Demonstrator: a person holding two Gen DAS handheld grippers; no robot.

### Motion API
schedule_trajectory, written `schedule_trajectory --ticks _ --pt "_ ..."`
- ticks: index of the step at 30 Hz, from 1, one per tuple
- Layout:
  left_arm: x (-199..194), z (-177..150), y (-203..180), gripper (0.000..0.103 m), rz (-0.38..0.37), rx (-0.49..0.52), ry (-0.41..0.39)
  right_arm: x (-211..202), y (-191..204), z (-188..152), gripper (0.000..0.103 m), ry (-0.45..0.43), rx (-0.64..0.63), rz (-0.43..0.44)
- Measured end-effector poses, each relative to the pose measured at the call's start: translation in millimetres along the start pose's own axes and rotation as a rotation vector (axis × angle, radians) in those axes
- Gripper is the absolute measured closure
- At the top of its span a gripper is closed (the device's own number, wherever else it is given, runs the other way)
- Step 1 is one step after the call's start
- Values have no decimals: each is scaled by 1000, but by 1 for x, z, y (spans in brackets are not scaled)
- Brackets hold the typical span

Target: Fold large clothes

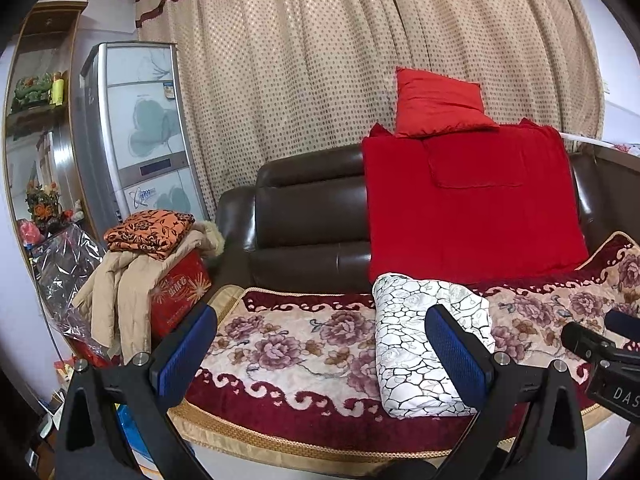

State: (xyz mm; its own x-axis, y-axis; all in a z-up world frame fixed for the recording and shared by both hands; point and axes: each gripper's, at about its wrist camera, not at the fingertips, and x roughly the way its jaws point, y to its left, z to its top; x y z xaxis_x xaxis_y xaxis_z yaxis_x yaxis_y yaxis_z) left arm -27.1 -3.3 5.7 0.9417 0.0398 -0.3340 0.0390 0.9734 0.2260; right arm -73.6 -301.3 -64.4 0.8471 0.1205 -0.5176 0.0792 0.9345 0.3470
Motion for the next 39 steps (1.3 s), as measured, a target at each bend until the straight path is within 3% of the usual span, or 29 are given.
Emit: schedule_trajectory --ticks 26,39 --pt "76 7 -1 0 -17 -27 91 74 13 14 25 75 17 -13" --pt "96 -1 7 0 -27 -44 114 88 20 14 25 82 14 -37"
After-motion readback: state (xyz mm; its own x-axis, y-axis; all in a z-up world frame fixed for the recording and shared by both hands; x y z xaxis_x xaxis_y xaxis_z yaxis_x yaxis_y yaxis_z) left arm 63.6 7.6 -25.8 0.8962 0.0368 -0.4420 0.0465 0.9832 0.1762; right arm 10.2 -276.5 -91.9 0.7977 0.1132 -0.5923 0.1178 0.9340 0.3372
